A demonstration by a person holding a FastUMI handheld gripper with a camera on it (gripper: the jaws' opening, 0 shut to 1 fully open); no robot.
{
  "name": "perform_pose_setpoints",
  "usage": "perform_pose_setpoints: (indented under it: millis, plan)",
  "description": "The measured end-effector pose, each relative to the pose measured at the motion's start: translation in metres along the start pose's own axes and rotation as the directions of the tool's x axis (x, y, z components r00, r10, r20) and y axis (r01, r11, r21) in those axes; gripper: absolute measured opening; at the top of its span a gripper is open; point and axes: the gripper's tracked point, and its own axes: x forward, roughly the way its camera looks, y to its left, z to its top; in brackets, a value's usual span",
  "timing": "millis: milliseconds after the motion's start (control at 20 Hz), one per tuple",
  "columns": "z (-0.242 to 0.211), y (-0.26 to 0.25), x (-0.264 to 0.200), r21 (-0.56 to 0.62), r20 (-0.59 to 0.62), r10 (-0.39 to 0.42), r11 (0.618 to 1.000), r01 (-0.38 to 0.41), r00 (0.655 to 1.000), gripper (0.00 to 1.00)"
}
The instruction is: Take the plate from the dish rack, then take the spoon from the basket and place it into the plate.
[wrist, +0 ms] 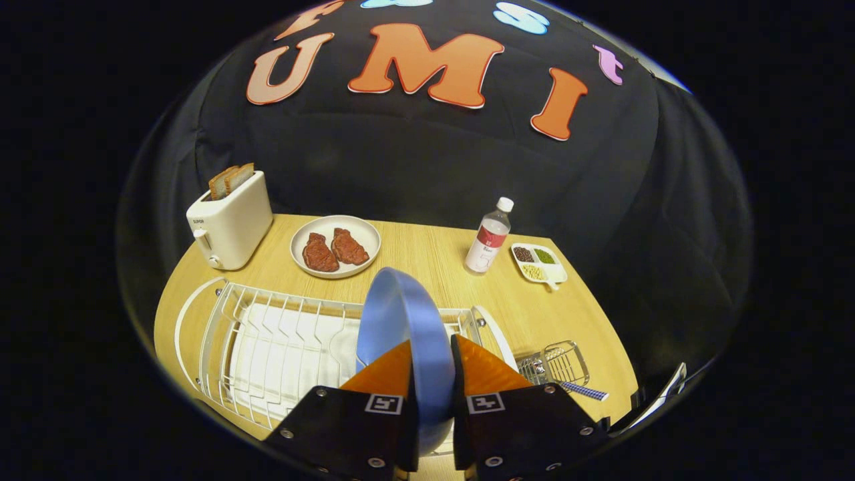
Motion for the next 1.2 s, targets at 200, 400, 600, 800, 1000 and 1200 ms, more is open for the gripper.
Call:
perform_pose_setpoints:
  millis: [200, 400, 600, 800, 1000, 1200]
  plan:
    - [0.009, -0.012, -0.009, 0.004, 0.029, -0.015, 1.0, 0.015, 0.999, 0.2]
    - [0.011, -0.032, -0.028, 0.071, 0.047, 0.007, 0.997, -0.01, 0.999, 0.2]
    - [0.004, -0.047, -0.059, 0.18, 0.066, 0.074, 0.98, -0.085, 0.995, 0.2]
    - [-0.02, -0.066, -0.09, 0.227, 0.07, 0.118, 0.965, -0.131, 0.991, 0.2]
    - [-0.047, -0.081, -0.12, 0.271, 0.081, 0.152, 0.948, -0.169, 0.985, 0.2]
    - [-0.08, -0.095, -0.137, 0.336, 0.081, 0.177, 0.921, -0.194, 0.981, 0.2]
